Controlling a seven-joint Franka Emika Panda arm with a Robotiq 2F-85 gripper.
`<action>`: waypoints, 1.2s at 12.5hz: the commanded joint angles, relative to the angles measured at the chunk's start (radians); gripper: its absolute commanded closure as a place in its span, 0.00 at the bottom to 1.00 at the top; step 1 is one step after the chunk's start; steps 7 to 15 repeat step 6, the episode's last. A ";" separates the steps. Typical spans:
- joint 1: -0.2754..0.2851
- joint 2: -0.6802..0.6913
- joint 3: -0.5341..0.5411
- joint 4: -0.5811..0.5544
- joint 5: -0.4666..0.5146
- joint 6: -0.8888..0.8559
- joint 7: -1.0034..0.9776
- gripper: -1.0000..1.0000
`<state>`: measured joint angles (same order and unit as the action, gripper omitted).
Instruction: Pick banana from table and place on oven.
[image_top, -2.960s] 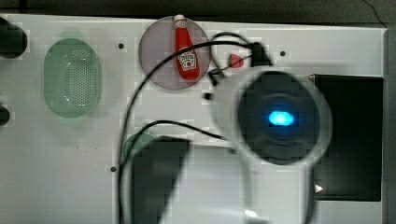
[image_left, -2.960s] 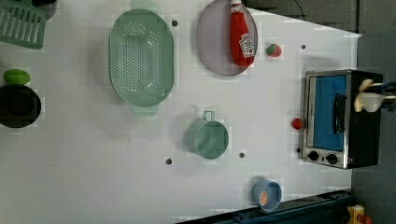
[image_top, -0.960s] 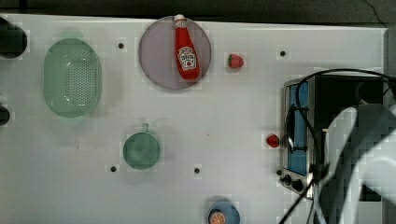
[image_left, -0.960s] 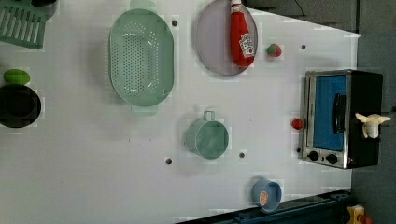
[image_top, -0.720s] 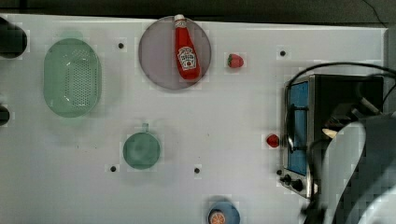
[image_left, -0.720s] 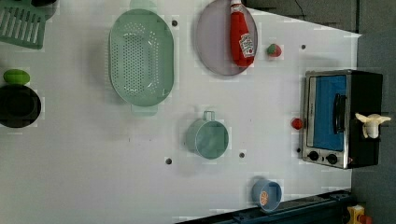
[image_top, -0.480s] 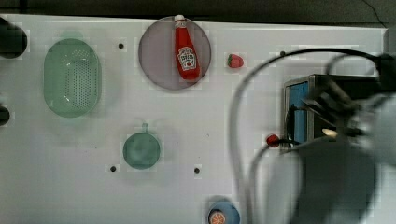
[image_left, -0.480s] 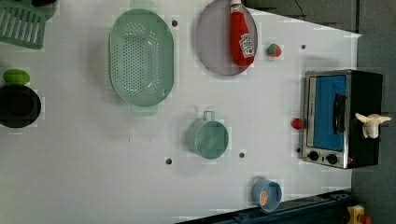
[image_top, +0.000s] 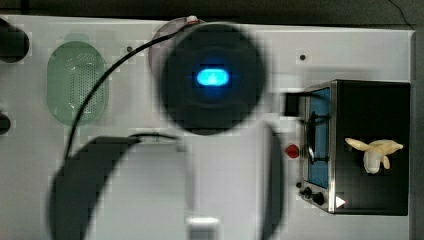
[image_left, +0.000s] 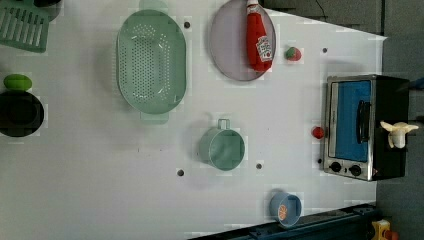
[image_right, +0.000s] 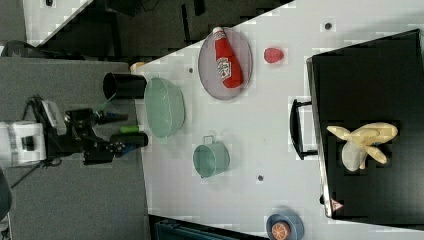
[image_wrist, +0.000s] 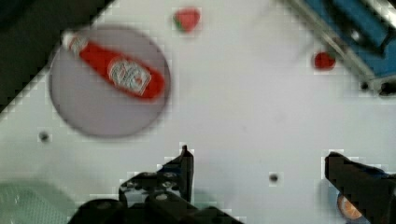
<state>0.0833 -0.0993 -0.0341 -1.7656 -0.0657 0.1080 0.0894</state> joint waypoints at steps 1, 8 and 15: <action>-0.052 -0.036 -0.026 -0.055 0.008 -0.010 0.132 0.00; -0.052 -0.082 -0.026 -0.114 0.024 -0.010 0.132 0.00; -0.052 -0.082 -0.026 -0.114 0.024 -0.010 0.132 0.00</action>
